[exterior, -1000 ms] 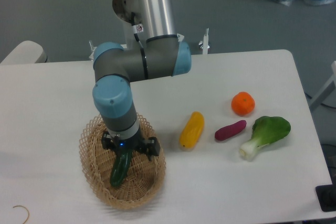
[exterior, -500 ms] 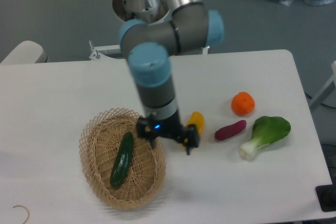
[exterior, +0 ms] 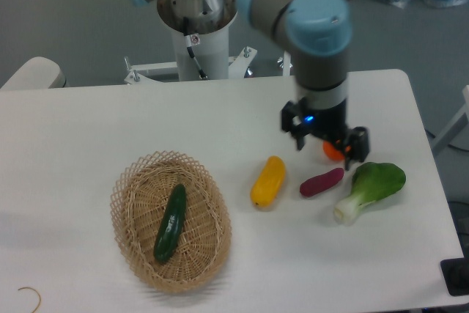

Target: Place the cucumber in the basket

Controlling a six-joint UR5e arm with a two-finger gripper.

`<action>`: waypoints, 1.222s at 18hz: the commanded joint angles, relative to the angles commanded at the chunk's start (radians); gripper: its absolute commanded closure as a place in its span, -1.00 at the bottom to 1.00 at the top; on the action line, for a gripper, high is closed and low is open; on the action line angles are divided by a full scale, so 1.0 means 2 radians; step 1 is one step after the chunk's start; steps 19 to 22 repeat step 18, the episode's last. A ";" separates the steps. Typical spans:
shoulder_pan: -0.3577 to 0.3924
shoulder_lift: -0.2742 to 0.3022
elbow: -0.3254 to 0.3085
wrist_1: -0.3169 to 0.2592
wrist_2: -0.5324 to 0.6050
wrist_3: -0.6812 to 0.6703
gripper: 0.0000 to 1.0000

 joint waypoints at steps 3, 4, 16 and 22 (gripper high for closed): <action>0.017 -0.001 0.032 -0.057 -0.011 0.050 -1.00; 0.022 -0.001 0.040 -0.071 -0.012 0.067 -1.00; 0.019 -0.001 0.041 -0.083 -0.026 0.071 -1.00; 0.019 -0.001 0.041 -0.083 -0.027 0.071 -1.00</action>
